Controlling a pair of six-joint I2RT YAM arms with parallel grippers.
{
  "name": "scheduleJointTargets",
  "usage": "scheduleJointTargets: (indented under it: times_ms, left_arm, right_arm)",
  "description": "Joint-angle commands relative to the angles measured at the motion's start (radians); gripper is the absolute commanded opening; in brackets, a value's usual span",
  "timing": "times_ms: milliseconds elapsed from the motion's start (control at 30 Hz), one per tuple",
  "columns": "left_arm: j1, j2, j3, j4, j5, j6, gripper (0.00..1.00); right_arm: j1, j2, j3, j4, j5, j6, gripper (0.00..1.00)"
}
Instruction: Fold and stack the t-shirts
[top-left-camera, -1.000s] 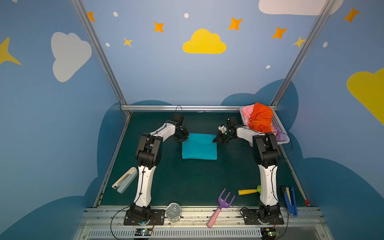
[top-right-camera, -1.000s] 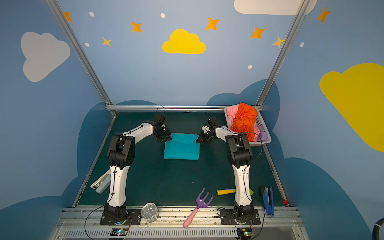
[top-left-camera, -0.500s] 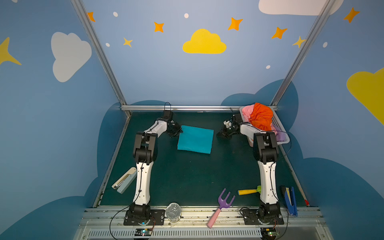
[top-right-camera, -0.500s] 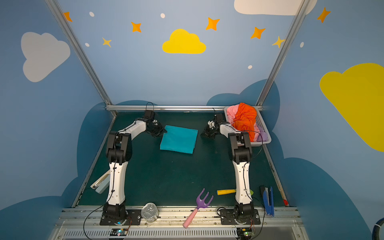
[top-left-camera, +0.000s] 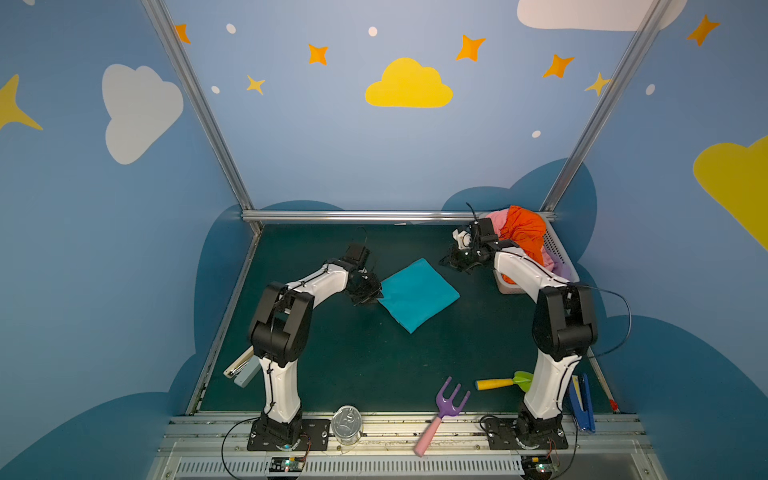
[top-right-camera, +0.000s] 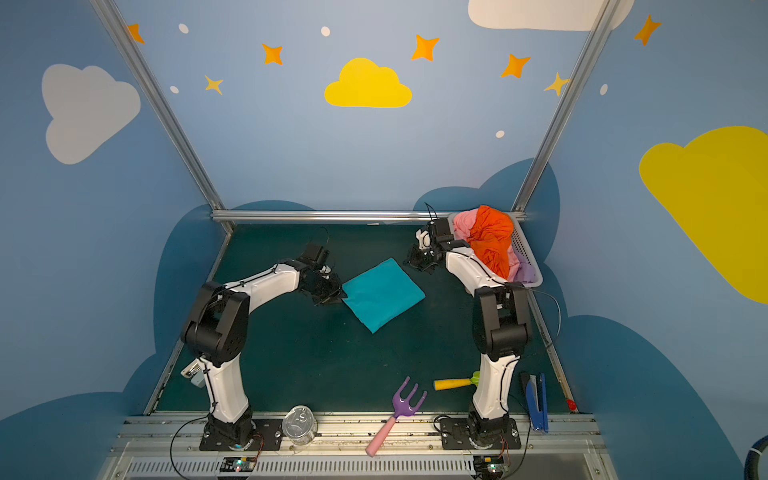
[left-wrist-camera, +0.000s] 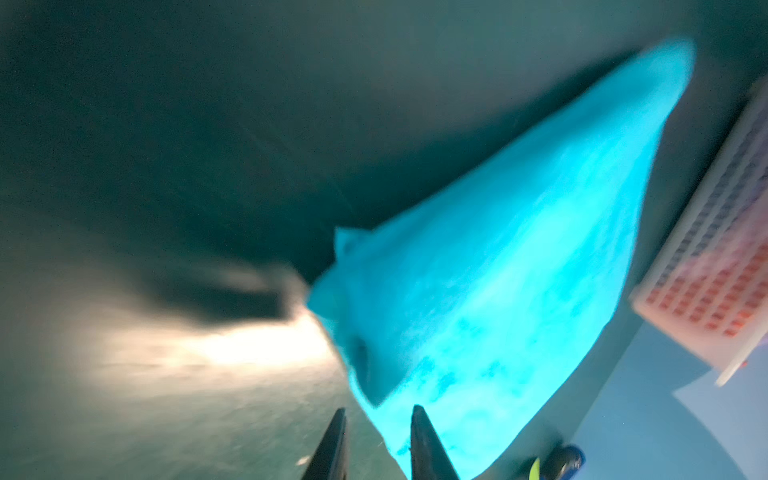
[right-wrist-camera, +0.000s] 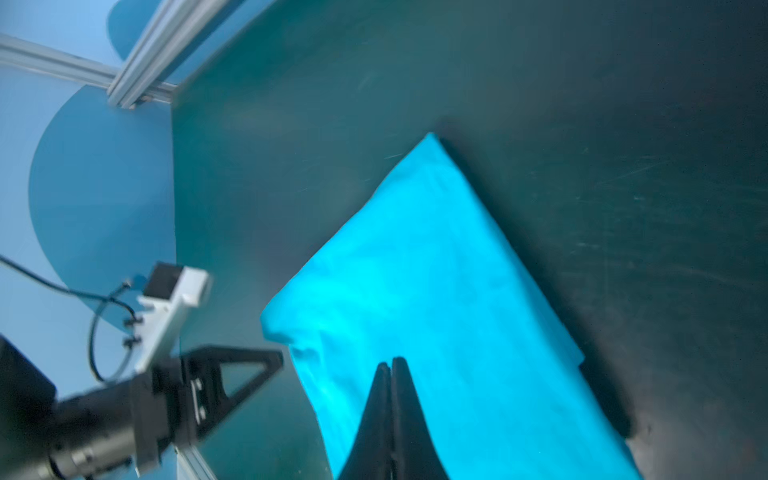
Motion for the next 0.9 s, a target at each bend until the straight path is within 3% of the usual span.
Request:
scheduleJointTargets:
  times_ms: [0, 233, 467, 667, 867]
  left_arm:
    - [0.021, -0.042, 0.075, -0.043, -0.065, 0.02, 0.28]
    - [-0.022, 0.129, 0.235, 0.001, 0.006, -0.007, 0.22]
    - [0.033, 0.244, 0.182, 0.066, 0.009, -0.019, 0.17]
    - [0.142, 0.269, 0.07, 0.122, 0.023, -0.02, 0.15]
    - [0.173, 0.203, 0.078, 0.055, -0.005, 0.007, 0.16]
  right_arm:
    - [0.023, -0.003, -0.07, -0.027, 0.024, -0.045, 0.0]
    - [-0.049, 0.099, -0.13, 0.074, -0.168, 0.017, 0.0]
    - [-0.123, 0.206, -0.176, 0.154, -0.256, 0.072, 0.0]
    - [-0.146, 0.211, -0.227, 0.183, -0.277, 0.076, 0.0]
    - [-0.146, 0.166, -0.256, 0.171, -0.274, 0.073, 0.0]
